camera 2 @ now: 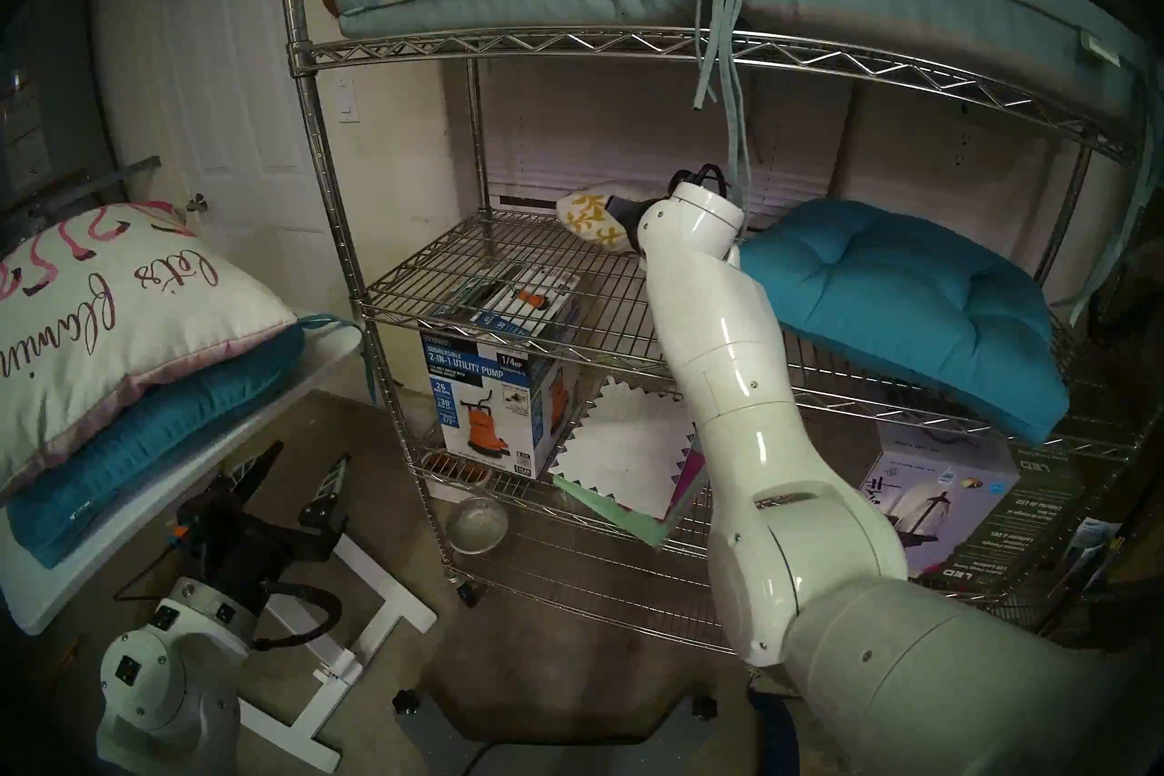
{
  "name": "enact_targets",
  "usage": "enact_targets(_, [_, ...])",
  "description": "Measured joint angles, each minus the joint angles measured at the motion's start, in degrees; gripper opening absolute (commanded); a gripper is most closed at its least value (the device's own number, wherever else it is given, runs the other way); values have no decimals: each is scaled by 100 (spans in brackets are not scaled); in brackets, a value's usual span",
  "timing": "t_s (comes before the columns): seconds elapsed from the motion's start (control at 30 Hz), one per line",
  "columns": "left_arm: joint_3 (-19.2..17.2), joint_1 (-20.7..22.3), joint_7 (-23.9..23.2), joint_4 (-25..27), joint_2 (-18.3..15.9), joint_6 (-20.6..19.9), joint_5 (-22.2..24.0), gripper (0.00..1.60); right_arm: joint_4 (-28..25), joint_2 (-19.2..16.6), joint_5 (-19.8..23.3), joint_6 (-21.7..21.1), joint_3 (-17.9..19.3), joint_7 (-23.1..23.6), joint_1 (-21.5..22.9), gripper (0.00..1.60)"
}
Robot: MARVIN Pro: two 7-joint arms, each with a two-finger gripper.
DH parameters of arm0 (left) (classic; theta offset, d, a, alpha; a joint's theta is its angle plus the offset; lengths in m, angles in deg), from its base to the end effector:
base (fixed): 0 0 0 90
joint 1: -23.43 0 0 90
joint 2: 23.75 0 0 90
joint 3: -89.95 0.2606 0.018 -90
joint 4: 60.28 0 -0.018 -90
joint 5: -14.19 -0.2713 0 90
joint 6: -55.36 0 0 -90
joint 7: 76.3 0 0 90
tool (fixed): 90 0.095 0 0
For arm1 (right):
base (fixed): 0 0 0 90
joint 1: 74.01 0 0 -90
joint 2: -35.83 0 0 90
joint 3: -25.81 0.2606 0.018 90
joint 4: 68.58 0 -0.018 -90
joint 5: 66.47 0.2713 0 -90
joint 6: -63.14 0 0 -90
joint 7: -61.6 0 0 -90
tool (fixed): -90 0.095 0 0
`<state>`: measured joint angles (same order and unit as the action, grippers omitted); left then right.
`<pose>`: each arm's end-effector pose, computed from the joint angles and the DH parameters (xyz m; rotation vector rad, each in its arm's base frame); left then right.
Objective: Put cushion on the shelf
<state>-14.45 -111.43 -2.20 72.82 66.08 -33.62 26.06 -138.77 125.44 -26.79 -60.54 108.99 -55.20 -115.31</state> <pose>0.1891 0.0479 -0.2175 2.1480 -0.0749 2.1698 0.5453 0.0310 -0.0662 -2.2003 0.4886 -1.7391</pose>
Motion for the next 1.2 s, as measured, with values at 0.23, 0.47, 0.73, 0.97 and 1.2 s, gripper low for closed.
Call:
enact_targets(0.23, [0, 6, 0, -1, 0, 0, 1, 160, -495, -196, -25, 3, 230, 53, 0, 0])
enact_targets(0.47, [0, 17, 0, -3, -1, 0, 2, 160, -1025, -396, -57, -2, 554, 11, -49, 0])
enact_targets(0.73, [0, 26, 0, -5, -1, 0, 3, 160, -1696, -674, -68, -176, 1191, -278, -478, 0])
enact_targets(0.97, [0, 35, 0, -9, -1, 0, 4, 160, -1954, -851, -84, -378, 1902, -637, -1005, 0])
enact_targets(1.2, [1, 41, 0, -9, -2, 0, 5, 160, -2421, -887, 14, -587, 2505, -735, -1519, 0])
